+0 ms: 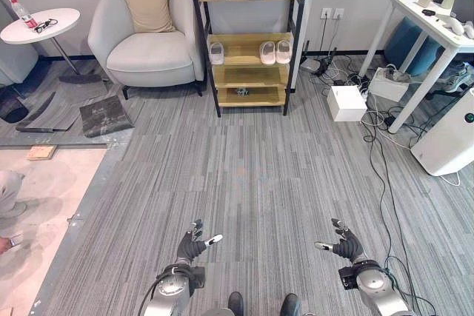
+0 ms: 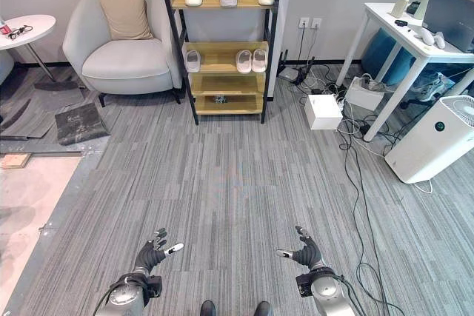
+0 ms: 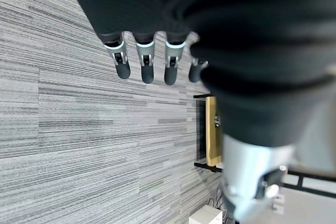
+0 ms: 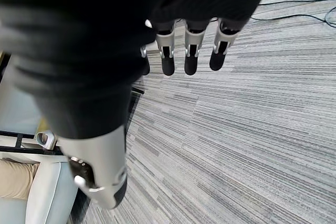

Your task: Arrange the slippers neatly on the shoe rack.

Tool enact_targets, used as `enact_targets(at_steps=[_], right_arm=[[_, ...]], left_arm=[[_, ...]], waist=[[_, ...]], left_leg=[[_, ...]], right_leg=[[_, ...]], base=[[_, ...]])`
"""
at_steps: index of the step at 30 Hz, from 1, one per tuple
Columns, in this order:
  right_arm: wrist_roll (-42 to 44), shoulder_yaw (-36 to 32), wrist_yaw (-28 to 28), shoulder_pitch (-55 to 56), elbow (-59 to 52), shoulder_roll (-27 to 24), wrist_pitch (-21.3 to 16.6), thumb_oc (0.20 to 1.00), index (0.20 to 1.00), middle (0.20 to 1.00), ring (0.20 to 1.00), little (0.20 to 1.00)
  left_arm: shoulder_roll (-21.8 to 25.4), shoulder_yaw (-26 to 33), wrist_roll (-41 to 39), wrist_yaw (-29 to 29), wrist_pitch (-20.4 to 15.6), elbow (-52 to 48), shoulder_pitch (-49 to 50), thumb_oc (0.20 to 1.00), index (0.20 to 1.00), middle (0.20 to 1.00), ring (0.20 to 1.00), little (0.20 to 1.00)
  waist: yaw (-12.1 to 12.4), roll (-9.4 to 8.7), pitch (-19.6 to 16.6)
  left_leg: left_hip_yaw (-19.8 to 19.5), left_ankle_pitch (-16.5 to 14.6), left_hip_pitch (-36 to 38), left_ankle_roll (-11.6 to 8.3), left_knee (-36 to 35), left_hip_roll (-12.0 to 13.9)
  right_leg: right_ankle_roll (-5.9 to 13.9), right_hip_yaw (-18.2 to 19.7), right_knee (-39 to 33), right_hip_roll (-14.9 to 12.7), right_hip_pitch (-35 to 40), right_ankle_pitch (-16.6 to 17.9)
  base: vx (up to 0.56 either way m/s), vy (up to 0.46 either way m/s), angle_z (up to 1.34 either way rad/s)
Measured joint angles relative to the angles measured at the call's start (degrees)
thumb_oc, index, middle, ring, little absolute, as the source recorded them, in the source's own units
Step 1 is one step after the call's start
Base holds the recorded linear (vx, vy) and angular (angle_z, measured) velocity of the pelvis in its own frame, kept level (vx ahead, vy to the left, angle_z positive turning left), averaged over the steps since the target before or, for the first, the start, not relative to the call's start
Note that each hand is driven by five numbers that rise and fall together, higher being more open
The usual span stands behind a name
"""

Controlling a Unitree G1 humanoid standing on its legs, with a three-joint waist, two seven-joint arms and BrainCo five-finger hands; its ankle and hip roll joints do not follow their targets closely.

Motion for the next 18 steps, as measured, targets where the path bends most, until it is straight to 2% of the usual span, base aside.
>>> enact_targets(at_steps=[18], right_arm=[[1.2,1.6,0.4,0.3,0.1,1.1,0.0,1.000,1.000,1.000,1.000,1.000]], left_arm=[[-0.3,0.0,-0.3,0.5,0.0,0.8,0.5,1.000,1.000,1.000,1.000,1.000]], waist=[[0.0,0.06,-0.3]], left_leg=[[-0.4,0.0,0.2,0.04,0.3,0.0]], right_leg=[[-0.19,-0.3,0.0,0.0,0.6,0.0]], base=[[0.00,0.000,0.01]])
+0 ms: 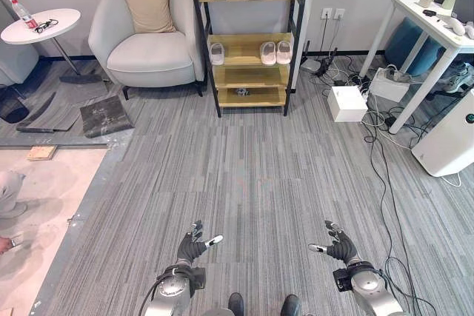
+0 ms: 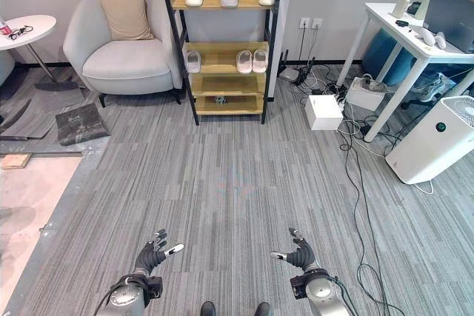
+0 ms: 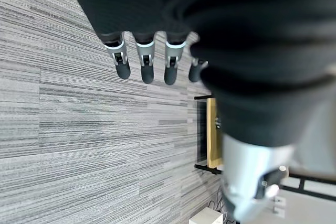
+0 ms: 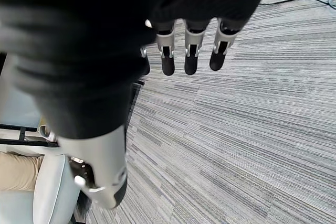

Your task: Arrange the slippers neatly on the shoe rack.

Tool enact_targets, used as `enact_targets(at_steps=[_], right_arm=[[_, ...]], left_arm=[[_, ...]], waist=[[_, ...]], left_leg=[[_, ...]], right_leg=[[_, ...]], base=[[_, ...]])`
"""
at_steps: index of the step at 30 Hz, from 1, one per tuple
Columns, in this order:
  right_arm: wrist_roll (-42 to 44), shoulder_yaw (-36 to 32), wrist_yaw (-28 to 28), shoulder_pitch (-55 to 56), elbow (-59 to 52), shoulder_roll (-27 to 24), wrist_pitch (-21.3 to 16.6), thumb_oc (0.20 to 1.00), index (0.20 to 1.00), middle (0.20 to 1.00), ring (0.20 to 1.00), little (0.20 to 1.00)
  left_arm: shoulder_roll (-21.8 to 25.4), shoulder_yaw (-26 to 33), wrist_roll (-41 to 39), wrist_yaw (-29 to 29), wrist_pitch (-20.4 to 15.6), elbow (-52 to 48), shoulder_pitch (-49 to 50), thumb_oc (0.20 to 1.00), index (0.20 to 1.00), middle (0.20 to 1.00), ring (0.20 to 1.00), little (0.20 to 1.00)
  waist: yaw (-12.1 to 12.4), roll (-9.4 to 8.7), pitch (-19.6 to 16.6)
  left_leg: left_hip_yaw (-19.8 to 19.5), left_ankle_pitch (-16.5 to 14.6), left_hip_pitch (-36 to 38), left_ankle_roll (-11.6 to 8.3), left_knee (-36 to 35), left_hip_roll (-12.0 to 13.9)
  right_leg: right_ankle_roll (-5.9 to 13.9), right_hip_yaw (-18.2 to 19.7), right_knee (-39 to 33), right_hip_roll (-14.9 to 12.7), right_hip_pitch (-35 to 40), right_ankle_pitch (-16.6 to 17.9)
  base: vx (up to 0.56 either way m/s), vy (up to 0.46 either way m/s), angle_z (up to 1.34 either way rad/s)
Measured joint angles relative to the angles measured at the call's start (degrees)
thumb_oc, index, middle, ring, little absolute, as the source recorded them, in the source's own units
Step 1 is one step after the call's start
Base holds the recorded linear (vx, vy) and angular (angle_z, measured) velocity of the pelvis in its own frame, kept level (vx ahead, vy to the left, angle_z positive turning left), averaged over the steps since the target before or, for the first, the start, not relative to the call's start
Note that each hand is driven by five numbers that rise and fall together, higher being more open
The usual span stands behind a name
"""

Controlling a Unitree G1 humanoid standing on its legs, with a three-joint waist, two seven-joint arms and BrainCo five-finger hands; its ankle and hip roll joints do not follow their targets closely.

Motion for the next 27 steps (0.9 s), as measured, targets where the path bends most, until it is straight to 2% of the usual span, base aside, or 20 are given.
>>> enact_targets(at_steps=[8,27], right_arm=[[5.5,0.0,1.3,0.4,1.3,1.2,0.0,1.000,1.000,1.000,1.000,1.000],[2.0,0.0,1.0,0.1,1.2,1.4,0.0,1.000,1.000,1.000,1.000,1.000]], left_arm=[[0.0,0.0,-2.2,-0.1,0.0,0.6,1.4,1.000,1.000,1.000,1.000,1.000],[0.1,0.3,-2.2,-0.2,0.0,0.5,2.0,1.000,1.000,1.000,1.000,1.000]], waist=[[0.0,-0.14,-0.8],[0.3,-0.62,-0.4]], left_leg=[[-0.3,-0.1,0.0,-0.10,-0.3,0.0],[-0.7,0.0,-1.3,0.05,-0.3,-0.3]], right_leg=[[-0.02,-0.3,0.0,0.0,0.1,0.0],[0.10,-1.0,0.0,-0.3,-0.9,-0.1]], base=[[0.00,0.000,0.00],[0.02,0.016,0.01]])
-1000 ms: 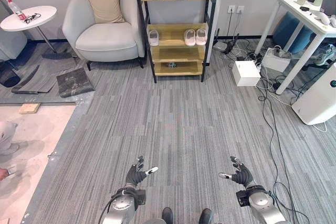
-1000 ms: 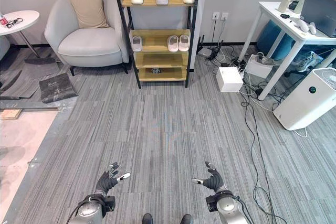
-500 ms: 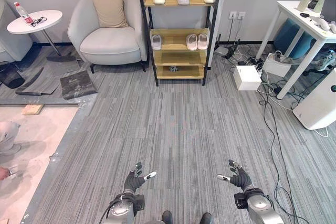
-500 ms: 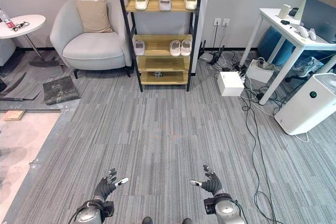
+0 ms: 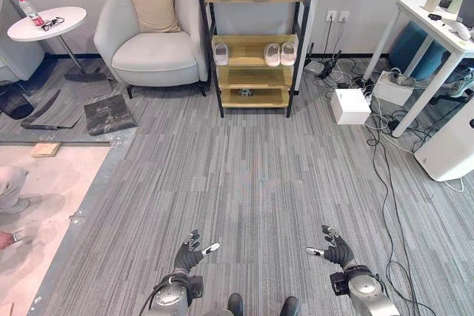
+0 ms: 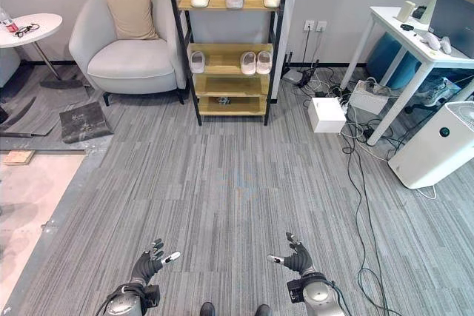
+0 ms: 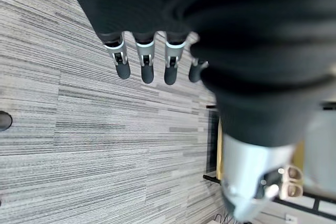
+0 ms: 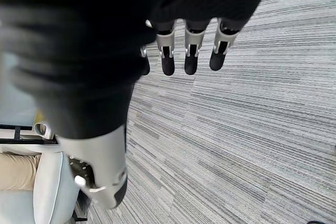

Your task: Arrange the slippers neatly on the shoe rack.

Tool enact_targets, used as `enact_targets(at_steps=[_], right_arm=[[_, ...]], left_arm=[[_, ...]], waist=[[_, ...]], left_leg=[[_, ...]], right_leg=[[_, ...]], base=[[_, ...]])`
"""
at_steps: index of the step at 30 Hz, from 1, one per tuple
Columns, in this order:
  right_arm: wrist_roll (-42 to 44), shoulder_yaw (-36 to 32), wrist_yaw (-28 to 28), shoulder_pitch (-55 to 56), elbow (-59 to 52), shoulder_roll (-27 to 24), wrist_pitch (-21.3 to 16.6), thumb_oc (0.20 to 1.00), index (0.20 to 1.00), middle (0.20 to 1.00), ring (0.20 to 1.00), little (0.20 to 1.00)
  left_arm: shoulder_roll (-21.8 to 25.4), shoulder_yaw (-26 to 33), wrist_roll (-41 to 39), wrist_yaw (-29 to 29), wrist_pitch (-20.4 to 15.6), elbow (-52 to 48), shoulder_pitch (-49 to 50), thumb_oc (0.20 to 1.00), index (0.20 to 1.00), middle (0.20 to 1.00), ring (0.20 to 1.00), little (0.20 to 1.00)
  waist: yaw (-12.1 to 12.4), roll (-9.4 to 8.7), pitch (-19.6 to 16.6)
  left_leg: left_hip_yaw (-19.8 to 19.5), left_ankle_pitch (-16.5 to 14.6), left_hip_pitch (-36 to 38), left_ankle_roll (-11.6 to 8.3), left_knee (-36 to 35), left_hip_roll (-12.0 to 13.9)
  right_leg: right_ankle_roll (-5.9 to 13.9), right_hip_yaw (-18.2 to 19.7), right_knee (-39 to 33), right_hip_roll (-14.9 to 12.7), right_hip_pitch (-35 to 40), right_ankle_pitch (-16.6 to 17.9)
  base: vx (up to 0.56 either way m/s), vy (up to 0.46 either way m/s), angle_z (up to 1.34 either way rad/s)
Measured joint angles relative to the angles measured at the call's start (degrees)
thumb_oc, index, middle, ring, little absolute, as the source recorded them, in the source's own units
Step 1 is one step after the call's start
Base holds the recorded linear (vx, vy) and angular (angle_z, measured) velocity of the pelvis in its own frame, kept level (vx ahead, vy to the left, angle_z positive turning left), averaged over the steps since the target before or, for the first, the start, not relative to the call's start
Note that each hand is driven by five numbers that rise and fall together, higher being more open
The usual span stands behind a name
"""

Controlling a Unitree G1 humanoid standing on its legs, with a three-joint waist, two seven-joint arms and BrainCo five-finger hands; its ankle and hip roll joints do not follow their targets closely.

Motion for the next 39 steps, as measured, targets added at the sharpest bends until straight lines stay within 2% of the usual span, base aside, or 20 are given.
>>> enact_targets(at_steps=[7,8,10,13,14,17,20,22,24,25,26,29,30,33,34,35,36,37,38,39], right_arm=[[0.0,0.0,-0.3,-1.8,0.0,-0.3,0.0,1.000,1.000,1.000,1.000,1.000],[-0.1,-0.1,-0.3,-2.3,0.0,-0.7,0.0,1.000,1.000,1.000,1.000,1.000],[-0.1,0.0,-0.3,-3.1,-0.1,-1.8,0.1,1.000,1.000,1.000,1.000,1.000],[-0.6,-0.2,-0.3,-2.8,-0.1,-1.6,0.0,1.000,1.000,1.000,1.000,1.000],[-1.0,-0.1,-0.3,-2.4,-0.4,-1.5,0.0,1.000,1.000,1.000,1.000,1.000],[-0.7,-0.3,-0.2,-2.3,-0.6,-1.2,0.0,1.000,1.000,1.000,1.000,1.000],[2.0,-0.7,-0.1,-2.0,-0.4,-0.5,0.0,1.000,1.000,1.000,1.000,1.000],[3.6,-1.8,-0.1,-1.6,-0.5,0.8,0.0,1.000,1.000,1.000,1.000,1.000],[4.1,-2.3,-0.2,-1.1,-0.3,1.3,0.1,1.000,1.000,1.000,1.000,1.000],[4.3,-2.4,-0.2,-0.4,-0.2,1.2,0.0,1.000,1.000,1.000,1.000,1.000],[4.6,-2.5,-0.2,0.6,0.8,1.3,0.2,1.000,1.000,1.000,1.000,1.000],[4.7,-3.1,-0.2,1.2,0.8,-1.1,0.1,1.000,1.000,1.000,1.000,1.000],[4.7,-3.7,-0.1,0.6,0.7,-1.7,0.0,1.000,1.000,1.000,1.000,1.000],[5.9,-4.7,-0.1,0.1,0.8,-1.8,-0.2,1.000,1.000,1.000,1.000,1.000],[6.3,-4.5,-0.1,-0.2,0.8,-1.6,-0.2,1.000,1.000,1.000,1.000,1.000],[7.0,-4.1,0.1,0.1,0.9,-1.2,-0.3,1.000,1.000,1.000,1.000,1.000],[7.0,-3.4,0.2,-0.3,0.9,-1.2,-0.3,1.000,1.000,1.000,1.000,1.000],[7.4,-2.6,0.2,-0.6,0.6,-1.2,-0.7,1.000,1.000,1.000,1.000,1.000],[7.9,-2.1,0.3,-0.7,0.9,-1.0,-0.6,1.000,1.000,1.000,1.000,1.000],[8.0,-1.7,0.3,-1.1,1.4,-0.8,-0.5,1.000,1.000,1.000,1.000,1.000]], left_arm=[[0.5,0.0,0.1,0.0,0.0,0.3,-0.4,1.000,1.000,1.000,1.000,1.000],[0.9,-0.1,0.4,0.0,0.0,0.5,-0.8,1.000,1.000,1.000,1.000,1.000],[0.9,0.0,0.6,0.0,0.1,0.8,-0.9,1.000,1.000,1.000,1.000,1.000],[2.2,0.0,2.3,0.0,0.0,0.9,-1.3,1.000,1.000,1.000,1.000,1.000],[2.6,0.0,2.3,0.0,0.1,0.9,-0.8,1.000,1.000,1.000,1.000,1.000],[2.9,0.1,2.3,0.1,0.1,1.0,-0.7,1.000,1.000,1.000,1.000,1.000],[2.9,0.1,2.3,0.0,0.1,1.0,-0.8,1.000,1.000,1.000,1.000,1.000],[2.5,1.0,2.3,-0.1,0.5,1.0,-1.7,1.000,1.000,1.000,1.000,1.000],[2.4,1.8,2.4,-0.3,0.6,1.1,-2.3,1.000,1.000,1.000,1.000,1.000],[1.8,1.7,2.4,-0.3,0.6,1.1,-2.4,1.000,1.000,1.000,1.000,1.000],[2.1,1.7,2.5,-0.3,0.6,1.4,-1.8,1.000,1.000,1.000,1.000,1.000],[0.1,1.6,2.6,-0.5,0.6,0.4,-1.3,1.000,1.000,1.000,1.000,1.000],[-0.2,1.6,2.8,-0.5,0.5,0.4,-1.6,1.000,1.000,1.000,1.000,1.000],[0.2,1.6,2.7,-0.7,0.6,0.6,-2.2,1.000,1.000,1.000,1.000,1.000],[0.4,1.6,2.7,-0.7,0.7,0.9,-2.6,1.000,1.000,1.000,1.000,1.000],[0.6,1.6,2.6,-0.7,0.7,1.3,-3.6,1.000,1.000,1.000,1.000,1.000],[0.6,1.6,2.5,-0.7,0.7,1.3,-3.1,1.000,1.000,1.000,1.000,1.000],[0.7,1.6,2.3,-0.8,0.7,1.2,-3.0,1.000,1.000,1.000,1.000,1.000],[0.7,1.5,2.3,-0.8,0.7,1.1,-3.4,1.000,1.000,1.000,1.000,1.000],[0.8,1.6,2.2,-0.8,0.7,1.1,-3.7,1.000,1.000,1.000,1.000,1.000]], waist=[[0.3,-1.16,1.2],[0.1,-1.19,1.9],[-0.1,0.33,3.5],[-0.8,-1.11,5.7],[-0.6,-1.19,6.0],[-0.8,-1.25,6.6],[-1.8,-1.95,7.0],[-2.9,-2.47,7.9],[-3.5,-2.95,8.1],[-4.4,-3.30,8.0],[-4.6,-3.21,7.2],[-4.9,-0.02,4.8],[-4.9,0.21,4.4],[-4.8,-1.02,3.5],[-4.9,-1.66,3.2],[-4.7,-2.90,3.0],[-3.7,-3.31,2.4],[-3.1,-3.43,2.3],[-2.9,-4.38,2.6],[-1.9,-4.87,2.9]], left_leg=[[-0.3,-0.2,-1.3,0.35,0.4,-0.4],[-0.1,-0.9,-1.6,1.45,0.6,-0.7],[0.0,0.0,-0.7,2.31,0.7,-0.1],[-1.3,-2.2,1.7,4.06,1.5,-2.0],[-1.1,-2.3,2.1,4.27,1.4,-2.3],[-1.5,-2.9,2.7,4.42,1.4,-2.3],[-2.1,-3.4,3.9,4.79,1.0,-2.4],[-2.9,-5.5,4.7,3.47,1.6,-2.0],[-3.7,-7.0,6.8,1.80,0.8,-1.5],[-4.3,-7.9,8.5,1.27,0.3,-1.1],[-5.7,-9.5,10.5,-0.79,0.6,0.1],[-5.7,-10.6,11.3,-2.55,2.3,5.0],[-5.8,-10.6,10.8,-2.72,4.9,6.9],[-5.7,-9.3,8.2,-6.74,13.3,8.6],[-6.8,-8.5,6.6,-8.44,18.4,8.9],[-7.5,-7.5,2.0,-11.80,28.6,8.9],[-7.5,-6.9,0.3,-12.81,32.2,8.6],[-8.5,-2.8,-2.3,-14.35,38.3,8.5],[-9.4,0.3,-5.4,-14.47,44.2,7.9],[-8.9,-1.0,-7.5,-14.24,48.0,7.8]], right_leg=[[0.57,0.0,3.7,-1.0,-2.9,-1.2],[0.85,-0.1,8.2,-2.1,-5.1,-1.9],[3.87,0.2,20.9,-5.3,-9.8,-5.7],[6.18,3.0,35.2,-9.6,-14.6,-6.6],[7.04,3.9,35.9,-10.3,-15.8,-8.2],[7.64,4.3,28.0,-10.8,-16.1,-8.2],[9.34,3.0,13.1,-12.7,-15.8,-3.3],[11.75,3.0,1.2,-12.8,-15.7,1.8],[11.61,2.8,0.3,-13.0,-16.1,2.5],[11.33,2.9,1.6,-12.8,-14.9,2.3],[8.52,4.3,2.9,-11.4,-12.1,3.8],[5.36,4.0,3.9,-6.3,-10.6,6.2],[2.00,3.1,3.7,-4.4,-9.4,5.9],[-0.79,1.3,3.9,-2.5,-6.9,3.9],[-0.75,1.2,3.6,-2.1,-5.2,2.5],[-1.29,0.9,3.5,-2.3,-3.7,1.3],[-2.03,0.9,3.6,-2.1,-3.4,0.6],[-2.65,1.1,4.2,-1.9,-2.6,-1.0],[-3.01,1.1,3.7,-2.2,-1.6,-1.2],[-3.24,1.1,3.3,-2.3,-0.8,-1.4]], base=[[0.02,0.134,0.02],[0.04,0.148,-0.09],[0.10,0.180,0.03],[0.20,0.115,0.19],[0.31,-0.002,-0.01],[0.19,-0.026,0.03],[0.30,-0.078,0.12],[0.33,-0.056,0.10],[0.50,-0.029,0.22],[0.61,-0.044,0.49],[0.31,-0.046,0.50],[0.41,-0.077,0.19],[0.37,-0.099,0.14],[0.38,-0.127,0.13],[0.34,-0.148,0.14],[0.28,-0.139,-0.03],[0.26,-0.121,-0.12],[0.25,-0.099,-0.13],[0.28,-0.070,-0.04],[0.29,-0.046,-0.01]])
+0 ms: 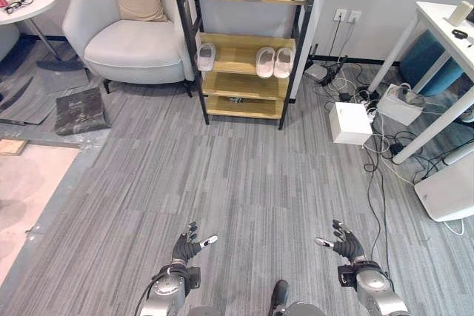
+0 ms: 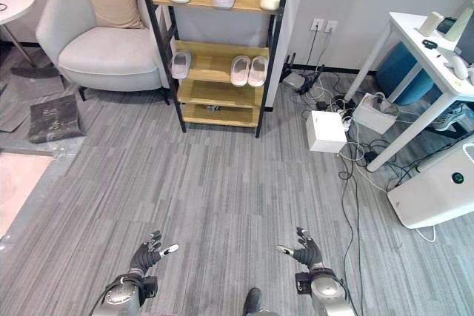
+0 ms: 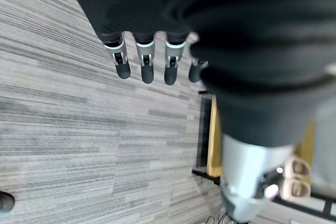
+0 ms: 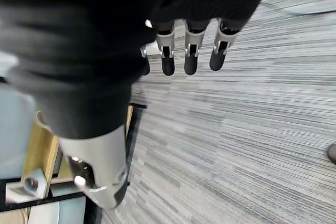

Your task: Arrange the slippers neatly on the shoe rack.

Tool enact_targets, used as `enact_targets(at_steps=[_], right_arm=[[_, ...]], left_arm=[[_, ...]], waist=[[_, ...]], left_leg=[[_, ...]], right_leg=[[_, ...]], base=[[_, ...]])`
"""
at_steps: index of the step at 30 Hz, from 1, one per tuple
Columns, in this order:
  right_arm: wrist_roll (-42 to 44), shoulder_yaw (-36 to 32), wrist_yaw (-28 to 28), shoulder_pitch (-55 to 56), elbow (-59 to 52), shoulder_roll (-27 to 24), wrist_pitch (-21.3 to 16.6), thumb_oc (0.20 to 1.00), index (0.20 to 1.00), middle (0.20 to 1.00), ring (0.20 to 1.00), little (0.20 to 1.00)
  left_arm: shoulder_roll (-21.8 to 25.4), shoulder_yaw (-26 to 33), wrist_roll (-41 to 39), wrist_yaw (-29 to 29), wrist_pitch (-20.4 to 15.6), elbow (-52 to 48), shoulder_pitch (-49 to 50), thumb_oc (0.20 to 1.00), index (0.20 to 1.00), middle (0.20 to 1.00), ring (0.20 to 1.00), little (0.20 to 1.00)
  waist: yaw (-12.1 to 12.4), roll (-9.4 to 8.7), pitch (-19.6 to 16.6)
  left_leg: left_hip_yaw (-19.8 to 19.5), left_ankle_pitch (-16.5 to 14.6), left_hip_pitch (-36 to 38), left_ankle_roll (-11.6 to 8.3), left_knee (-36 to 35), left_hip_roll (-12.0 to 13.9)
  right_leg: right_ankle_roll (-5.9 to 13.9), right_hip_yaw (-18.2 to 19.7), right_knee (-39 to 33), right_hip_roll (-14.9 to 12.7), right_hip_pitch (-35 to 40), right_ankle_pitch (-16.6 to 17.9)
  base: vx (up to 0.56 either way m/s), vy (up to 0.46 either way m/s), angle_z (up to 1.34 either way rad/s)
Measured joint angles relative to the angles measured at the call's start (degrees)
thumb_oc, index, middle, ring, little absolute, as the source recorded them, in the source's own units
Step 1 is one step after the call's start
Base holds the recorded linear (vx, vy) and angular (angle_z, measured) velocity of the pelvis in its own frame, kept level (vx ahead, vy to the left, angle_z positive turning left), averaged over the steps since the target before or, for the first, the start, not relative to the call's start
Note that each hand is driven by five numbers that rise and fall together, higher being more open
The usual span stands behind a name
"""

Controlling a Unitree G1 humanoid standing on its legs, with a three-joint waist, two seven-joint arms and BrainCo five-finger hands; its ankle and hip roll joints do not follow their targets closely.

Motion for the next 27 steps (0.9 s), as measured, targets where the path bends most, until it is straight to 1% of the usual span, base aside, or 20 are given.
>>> enact_targets(at_steps=[1,2,3,4,5,6,7,8,9,11,13,15,16,17,20,21,22,24,26,27], right_arm=[[0.0,0.0,0.0,-0.2,0.0,0.5,0.0,1.000,1.000,1.000,1.000,1.000],[0.0,-0.1,-0.1,-0.4,0.0,1.1,0.0,1.000,1.000,1.000,1.000,1.000],[0.0,-0.2,-0.1,-0.6,-0.1,1.6,0.0,1.000,1.000,1.000,1.000,1.000],[0.0,-0.3,0.0,-0.9,-0.1,2.0,0.0,1.000,1.000,1.000,1.000,1.000],[0.1,0.1,0.0,-1.0,-0.1,2.3,0.0,1.000,1.000,1.000,1.000,1.000],[0.0,0.1,0.0,-1.2,0.3,2.6,-0.1,1.000,1.000,1.000,1.000,1.000],[0.0,0.2,0.0,-0.9,0.8,2.6,-0.1,1.000,1.000,1.000,1.000,1.000],[0.0,0.7,0.0,-0.5,1.0,2.2,0.0,1.000,1.000,1.000,1.000,1.000],[0.0,1.6,0.0,0.1,1.4,1.8,0.1,1.000,1.000,1.000,1.000,1.000],[-0.1,3.0,0.2,0.1,1.5,2.4,0.3,1.000,1.000,1.000,1.000,1.000],[-0.1,3.4,0.2,-1.5,1.3,2.9,0.2,1.000,1.000,1.000,1.000,1.000],[-0.2,3.4,0.4,-2.7,1.3,3.3,0.1,1.000,1.000,1.000,1.000,1.000],[-0.2,3.4,0.4,-2.9,1.4,3.4,0.0,1.000,1.000,1.000,1.000,1.000],[-0.3,3.9,0.8,-3.8,1.2,3.7,0.1,1.000,1.000,1.000,1.000,1.000],[-1.3,3.9,1.3,-3.3,1.1,4.5,0.4,1.000,1.000,1.000,1.000,1.000],[-1.4,3.7,1.3,-3.0,1.2,4.6,0.4,1.000,1.000,1.000,1.000,1.000],[-1.4,3.7,1.2,-2.7,1.1,4.5,0.5,1.000,1.000,1.000,1.000,1.000],[-1.4,3.4,1.2,-2.5,0.8,4.5,0.5,1.000,1.000,1.000,1.000,1.000],[-1.4,2.9,1.3,-2.1,0.5,4.3,0.5,1.000,1.000,1.000,1.000,1.000],[-1.3,2.4,1.2,-1.5,0.6,4.1,0.5,1.000,1.000,1.000,1.000,1.000]], left_arm=[[0.1,0.0,0.0,0.0,0.0,0.0,-0.1,1.000,1.000,1.000,1.000,1.000],[0.3,-0.2,0.0,0.0,0.0,-0.4,-0.8,1.000,1.000,1.000,1.000,1.000],[0.5,-0.4,0.0,0.0,0.0,-0.7,-1.5,1.000,1.000,1.000,1.000,1.000],[0.7,-0.4,0.0,0.1,0.0,-0.9,-1.4,1.000,1.000,1.000,1.000,1.000],[1.0,-0.4,0.0,0.2,0.1,-0.8,-1.4,1.000,1.000,1.000,1.000,1.000],[1.3,-0.5,0.0,0.2,0.3,-0.6,-1.7,1.000,1.000,1.000,1.000,1.000],[1.3,-0.6,0.0,0.3,0.3,-0.4,-1.6,1.000,1.000,1.000,1.000,1.000],[1.2,-0.6,0.1,0.3,0.4,-0.3,-1.1,1.000,1.000,1.000,1.000,1.000],[1.3,-0.9,0.1,0.4,0.8,0.2,-0.5,1.000,1.000,1.000,1.000,1.000],[2.6,-0.3,0.1,0.5,1.1,0.1,0.6,1.000,1.000,1.000,1.000,1.000],[4.0,0.5,0.1,0.6,1.0,-0.2,1.5,1.000,1.000,1.000,1.000,1.000],[4.4,0.9,0.1,0.7,1.0,-0.1,1.9,1.000,1.000,1.000,1.000,1.000],[4.5,0.9,0.1,0.7,1.0,0.0,2.0,1.000,1.000,1.000,1.000,1.000],[4.4,0.6,0.1,0.7,1.0,1.1,1.9,1.000,1.000,1.000,1.000,1.000],[3.9,-0.3,0.1,0.6,1.0,2.0,1.4,1.000,1.000,1.000,1.000,1.000],[4.0,-0.6,0.1,0.6,0.9,2.0,1.0,1.000,1.000,1.000,1.000,1.000],[4.0,-1.0,0.1,0.6,1.0,2.0,1.0,1.000,1.000,1.000,1.000,1.000],[4.1,-1.7,0.1,0.5,1.0,1.9,1.1,1.000,1.000,1.000,1.000,1.000],[3.8,-2.1,0.1,0.4,1.0,1.5,1.0,1.000,1.000,1.000,1.000,1.000],[3.4,-2.1,0.1,0.4,1.0,1.6,0.7,1.000,1.000,1.000,1.000,1.000]], waist=[[0.3,-0.49,0.3],[0.8,-1.33,1.1],[1.3,-2.13,1.7],[2.1,-2.05,1.9],[2.3,-2.23,2.3],[2.6,-1.36,2.9],[2.6,-0.98,2.9],[2.8,0.20,2.8],[3.4,1.46,2.6],[3.8,-0.41,1.7],[4.4,-1.23,1.3],[5.7,-1.48,1.0],[5.7,-1.37,1.0],[5.0,0.07,0.8],[4.4,-0.28,0.8],[3.6,-0.38,0.9],[3.6,-0.48,0.8],[3.1,0.03,1.0],[1.7,0.64,1.2],[0.9,1.18,1.6]], left_leg=[[0.4,-2.6,-2.0,0.83,1.5,-0.5],[2.0,-6.2,-6.0,4.38,1.3,-1.8],[4.3,-7.4,-8.1,6.65,-2.9,-2.1],[5.5,-7.8,-10.0,7.55,-6.6,-2.3],[6.1,-7.3,-10.4,8.29,-14.5,-2.7],[6.8,-4.4,-11.7,8.92,-26.4,-3.2],[6.3,-2.1,-11.2,9.19,-34.0,-3.2],[6.3,-0.7,-10.4,8.65,-40.1,-3.0],[6.2,4.4,-9.3,8.72,-42.1,-2.8],[7.3,5.0,-8.2,8.64,-41.8,-5.8],[9.4,4.0,-5.3,10.43,-43.2,-7.9],[12.0,2.5,-2.4,13.03,-44.4,-9.3],[12.3,2.3,-2.3,13.27,-44.4,-9.3],[12.8,1.8,-0.5,16.63,-44.4,-9.3],[12.8,-0.2,3.3,18.29,-44.4,-10.5],[12.3,-1.5,4.4,19.09,-44.7,-11.0],[12.3,-1.7,5.8,20.80,-45.1,-11.4],[12.0,-1.8,7.7,21.55,-45.7,-11.2],[11.6,-2.7,9.1,21.43,-46.4,-11.1],[11.2,-2.5,10.0,20.40,-46.2,-11.2]], right_leg=[[-0.12,0.0,-0.9,-0.2,0.9,-0.2],[-0.87,0.2,-2.6,-0.6,2.9,-2.1],[-0.68,0.0,-2.9,-1.0,3.3,-1.7],[-0.37,0.2,-3.2,-1.2,3.4,-2.8],[0.27,0.1,-3.1,-1.6,3.8,-2.9],[1.86,-0.9,-3.3,-1.8,5.1,-4.0],[2.69,-0.8,-3.3,-1.8,5.8,-4.6],[4.76,-0.6,-3.3,-1.4,6.6,-5.3],[7.25,0.5,-3.3,-1.5,8.4,-6.3],[9.55,4.2,-2.4,-3.3,8.3,-8.2],[9.65,6.4,2.1,-2.8,6.4,-9.1],[9.23,5.9,5.4,-3.9,5.5,-9.4],[9.47,6.1,5.9,-4.1,5.4,-9.4],[11.46,7.0,14.0,-5.3,2.4,-9.8],[15.53,7.0,34.7,-10.0,-4.3,-10.1],[15.20,7.3,37.8,-10.7,-5.6,-8.4],[15.50,6.9,40.9,-12.0,-7.3,-8.9],[14.46,4.2,38.6,-12.1,-7.9,-10.3],[13.59,-0.1,30.8,-12.0,-9.1,-10.7],[12.73,-1.8,24.0,-11.5,-10.2,-9.3]], base=[[0.30,-0.020,0.12],[0.34,0.005,0.19],[0.42,0.066,0.12],[0.39,0.094,-0.11],[0.44,0.146,0.07],[0.38,0.124,0.09],[0.43,0.143,0.10],[0.42,0.116,-0.14],[0.40,0.128,-0.17],[0.40,0.159,-0.23],[0.42,0.213,-0.35],[0.34,0.240,-0.57],[0.29,0.238,-0.57],[0.32,0.243,-0.21],[0.33,0.209,0.03],[0.35,0.163,0.21],[0.36,0.116,0.02],[0.37,0.033,0.03],[0.29,-0.042,0.12],[0.39,-0.093,0.06]])
